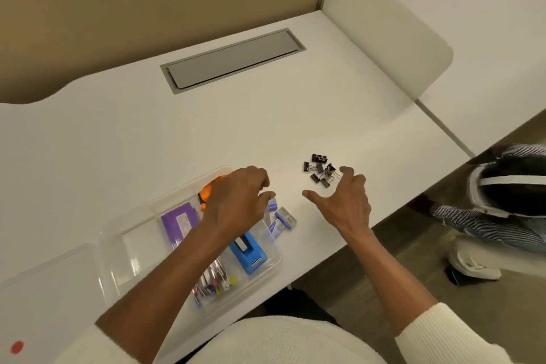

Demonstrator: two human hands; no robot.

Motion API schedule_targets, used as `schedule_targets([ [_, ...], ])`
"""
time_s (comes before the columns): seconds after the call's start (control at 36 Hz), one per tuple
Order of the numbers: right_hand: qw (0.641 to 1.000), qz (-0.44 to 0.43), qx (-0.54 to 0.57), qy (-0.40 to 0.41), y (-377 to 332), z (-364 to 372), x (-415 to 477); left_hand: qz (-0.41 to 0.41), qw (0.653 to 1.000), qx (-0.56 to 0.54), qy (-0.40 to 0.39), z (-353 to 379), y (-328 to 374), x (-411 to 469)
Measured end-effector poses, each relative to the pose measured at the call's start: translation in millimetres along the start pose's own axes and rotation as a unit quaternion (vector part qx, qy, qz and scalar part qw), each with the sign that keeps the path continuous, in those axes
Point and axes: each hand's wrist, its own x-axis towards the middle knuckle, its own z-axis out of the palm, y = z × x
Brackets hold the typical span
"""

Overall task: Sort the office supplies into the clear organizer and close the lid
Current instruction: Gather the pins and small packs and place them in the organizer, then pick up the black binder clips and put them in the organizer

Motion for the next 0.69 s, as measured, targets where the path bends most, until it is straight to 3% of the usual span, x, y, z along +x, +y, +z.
schedule_targets([
  [0.08,1.000,0.010,-0.007,-0.009,10,8,23,0.090,0.993,0.069,-0.036,19,15,48],
  [0.17,1.000,0.002,-0.015,-0.014,15,13,39,0.131,0.981,0.125,-0.068,37,30,93],
  [0.42,0.998,-0.048,-0.016,-0.026,16,21,69,0.215,0.943,0.121,-0.224,90,40,178],
  [0.69,0.994,-0.094,0.029,-0.046,49,19,84,0.263,0.930,0.126,-0.226,119,52,195],
])
